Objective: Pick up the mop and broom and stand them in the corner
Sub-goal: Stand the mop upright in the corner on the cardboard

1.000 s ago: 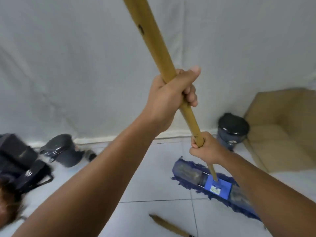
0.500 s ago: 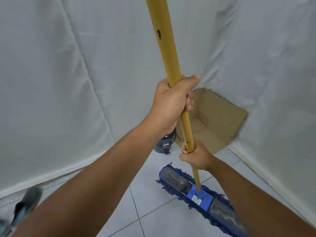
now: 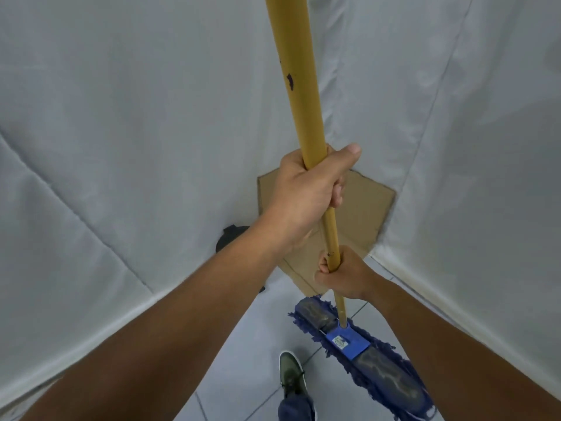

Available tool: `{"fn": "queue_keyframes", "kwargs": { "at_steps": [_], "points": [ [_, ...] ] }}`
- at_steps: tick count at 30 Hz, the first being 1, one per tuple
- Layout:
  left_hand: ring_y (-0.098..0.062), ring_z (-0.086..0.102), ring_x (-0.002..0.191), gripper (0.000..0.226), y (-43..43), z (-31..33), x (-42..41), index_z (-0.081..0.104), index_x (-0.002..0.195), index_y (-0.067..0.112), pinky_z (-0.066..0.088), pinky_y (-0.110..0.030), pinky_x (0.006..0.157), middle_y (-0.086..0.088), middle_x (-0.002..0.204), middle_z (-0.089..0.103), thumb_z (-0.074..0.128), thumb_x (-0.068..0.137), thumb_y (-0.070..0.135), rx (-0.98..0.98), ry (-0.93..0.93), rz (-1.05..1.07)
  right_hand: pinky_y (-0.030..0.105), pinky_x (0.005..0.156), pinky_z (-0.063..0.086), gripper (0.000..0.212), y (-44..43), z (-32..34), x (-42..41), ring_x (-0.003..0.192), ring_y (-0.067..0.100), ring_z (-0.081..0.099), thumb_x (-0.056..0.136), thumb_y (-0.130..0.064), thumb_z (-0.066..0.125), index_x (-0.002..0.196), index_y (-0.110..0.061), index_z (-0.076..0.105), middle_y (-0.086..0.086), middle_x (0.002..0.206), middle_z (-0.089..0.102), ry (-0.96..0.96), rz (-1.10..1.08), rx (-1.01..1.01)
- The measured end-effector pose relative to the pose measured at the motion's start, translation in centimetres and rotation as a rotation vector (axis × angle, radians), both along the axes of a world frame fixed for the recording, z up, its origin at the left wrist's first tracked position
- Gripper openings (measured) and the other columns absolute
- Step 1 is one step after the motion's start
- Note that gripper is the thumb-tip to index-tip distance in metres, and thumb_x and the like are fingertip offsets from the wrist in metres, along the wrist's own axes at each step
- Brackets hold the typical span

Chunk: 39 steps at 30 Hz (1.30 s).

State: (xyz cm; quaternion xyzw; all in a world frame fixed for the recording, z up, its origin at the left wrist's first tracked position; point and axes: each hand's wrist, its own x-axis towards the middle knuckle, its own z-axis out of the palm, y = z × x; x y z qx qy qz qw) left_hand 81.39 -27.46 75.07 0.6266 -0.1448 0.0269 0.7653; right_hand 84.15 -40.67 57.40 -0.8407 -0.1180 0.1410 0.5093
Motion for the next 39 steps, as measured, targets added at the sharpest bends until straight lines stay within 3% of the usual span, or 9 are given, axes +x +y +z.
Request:
{"fn": "queue_keyframes", "kwargs": {
  "at_steps": [6,11,14,17,23,27,33,36,39],
  "points": [
    [-0.018,0.041,0.048,0.041,-0.9,-1.1,13.9,0.042,0.053,0.017,0.043,-0.033,0.058,0.003,0.045,0.041,0.062,0.088,0.022,0.029,0.027,-0.082,0.02,0.049,0.036,0.042,-1.8,-1.2,13.0,0.048,0.013,0.032,0.071,-0.001,0.057,0.047,-0.025,0.034,-0.008,0.048,0.033,0.002,-0.03,-0.056],
    [-0.017,0.042,0.051,0.04,-2.3,-0.9,25.3,0.042,0.052,0.016,0.046,-0.033,0.06,0.002,0.046,0.043,0.063,0.086,0.023,0.085,0.06,-0.171,0.027,0.054,0.038,0.039,-3.6,-1.2,23.1,0.049,0.013,0.035,0.075,-0.001,0.062,0.051,-0.018,0.037,-0.005,0.049,0.035,0.007,-0.11,-0.03],
    [-0.016,0.041,0.048,0.04,-4.1,-1.0,30.2,0.042,0.05,0.017,0.045,-0.031,0.057,0.004,0.044,0.042,0.062,0.084,0.022,0.086,0.057,-0.205,0.024,0.054,0.038,0.044,-5.0,-1.5,27.4,0.049,0.013,0.035,0.082,-0.013,0.07,0.053,-0.015,0.037,-0.002,0.05,0.035,-0.006,-0.158,-0.004],
    [-0.015,0.043,0.049,0.04,-5.8,-1.5,35.5,0.044,0.048,0.017,0.045,-0.031,0.059,0.004,0.044,0.044,0.062,0.084,0.025,0.115,0.06,-0.224,0.02,0.052,0.036,0.048,-6.6,-1.6,32.0,0.048,0.009,0.037,0.087,-0.031,0.068,0.054,-0.021,0.035,-0.011,0.046,0.036,0.003,-0.151,0.018],
    [-0.02,0.062,0.061,0.041,-8.3,-1.8,45.9,0.051,0.05,0.019,0.048,-0.037,0.076,0.001,0.052,0.053,0.062,0.087,0.032,0.296,0.104,-0.245,0.025,0.059,0.038,0.042,-9.3,-2.9,42.4,0.057,0.013,0.043,0.091,-0.033,0.062,0.065,-0.004,0.046,0.004,0.06,0.044,-0.051,-0.095,-0.04],
    [-0.03,0.07,0.086,0.037,-10.0,-0.7,52.8,0.061,0.056,0.021,0.051,-0.046,0.091,-0.005,0.068,0.067,0.06,0.088,0.04,0.422,0.083,-0.241,0.024,0.059,0.038,0.04,-11.2,-4.5,49.6,0.055,0.009,0.041,0.09,-0.032,0.064,0.061,-0.019,0.039,-0.007,0.057,0.041,-0.048,-0.12,-0.034],
    [-0.013,0.07,0.085,0.028,-13.0,-0.4,62.6,0.068,0.072,0.02,0.058,-0.044,0.084,0.001,0.081,0.073,0.058,0.09,0.039,0.551,0.06,-0.214,0.027,0.059,0.039,0.04,-14.1,-6.2,60.1,0.057,0.013,0.046,0.089,-0.032,0.065,0.059,-0.022,0.041,-0.005,0.056,0.045,-0.035,-0.122,-0.079],
    [-0.012,0.069,0.087,0.027,-13.7,-1.6,66.1,0.069,0.074,0.019,0.055,-0.037,0.086,-0.001,0.085,0.073,0.057,0.092,0.035,0.558,0.076,-0.169,0.027,0.059,0.04,0.039,-14.9,-6.9,64.4,0.057,0.014,0.05,0.088,-0.029,0.067,0.059,-0.018,0.044,-0.003,0.057,0.049,0.0,-0.097,-0.135],
    [-0.012,0.068,0.088,0.028,-14.2,-3.8,69.5,0.07,0.08,0.015,0.053,-0.033,0.084,-0.001,0.088,0.072,0.056,0.093,0.036,0.598,0.05,-0.152,0.024,0.056,0.035,0.044,-15.1,-8.3,68.0,0.049,0.006,0.044,0.089,-0.028,0.066,0.052,-0.026,0.041,-0.008,0.05,0.043,0.023,-0.083,-0.194]
  ]
}}
